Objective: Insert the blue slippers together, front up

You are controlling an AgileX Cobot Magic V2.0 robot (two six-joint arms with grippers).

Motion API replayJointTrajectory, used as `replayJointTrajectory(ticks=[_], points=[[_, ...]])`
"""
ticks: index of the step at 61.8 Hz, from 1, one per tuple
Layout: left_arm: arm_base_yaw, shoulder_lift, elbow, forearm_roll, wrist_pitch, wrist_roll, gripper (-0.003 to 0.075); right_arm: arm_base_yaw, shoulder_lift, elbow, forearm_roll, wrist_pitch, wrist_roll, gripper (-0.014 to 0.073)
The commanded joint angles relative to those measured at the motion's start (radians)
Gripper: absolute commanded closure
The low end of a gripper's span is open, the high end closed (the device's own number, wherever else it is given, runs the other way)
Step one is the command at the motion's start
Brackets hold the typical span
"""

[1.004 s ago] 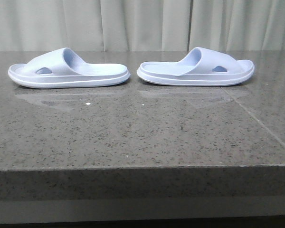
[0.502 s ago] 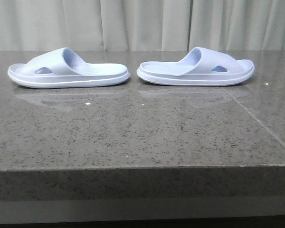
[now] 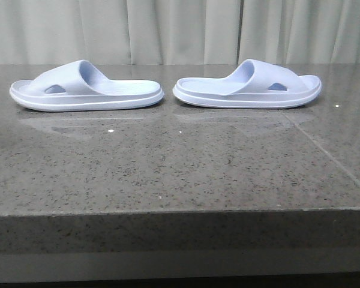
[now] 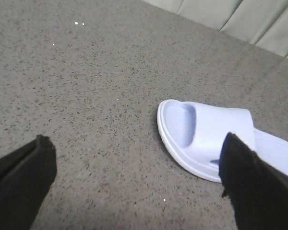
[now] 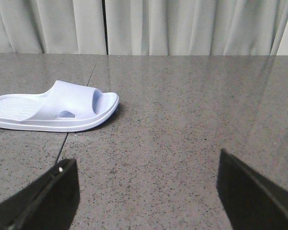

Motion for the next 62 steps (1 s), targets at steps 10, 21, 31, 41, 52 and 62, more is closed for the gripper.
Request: replayJointTrajectory(ticks=[10, 21, 31, 41, 52, 62], points=[[-0.004, 0.333, -0.297, -0.102, 0.099, 0.07, 0.0048, -0.005, 0.021, -0.039, -0.017, -0.091, -0.006, -0.0011], [0.005, 0.528, -0.436, -0.403, 0.212, 0.331, 0.0048, -0.005, 0.021, -0.039, -0.017, -0.091, -0.006, -0.0011], [0.011, 0.645, -0.538, -0.54, 0.296, 0.472, 0.0048, -0.005, 0.021, -0.039, -0.017, -0.091, -0.006, -0.0011], [0.026, 0.692, -0.585, -0.536, 0.324, 0.472, 0.0048, -0.005, 0.021, -0.039, -0.017, -0.091, -0.006, -0.0011], [0.058, 0.699, -0.585, -0.536, 0.342, 0.472, 0.0048, -0.005, 0.021, -0.039, -0.017, -0.091, -0.006, -0.0011], [0.061, 0.733, -0.585, -0.536, 0.368, 0.472, 0.0048, -0.005, 0.021, -0.039, -0.017, -0.091, -0.006, -0.0011]])
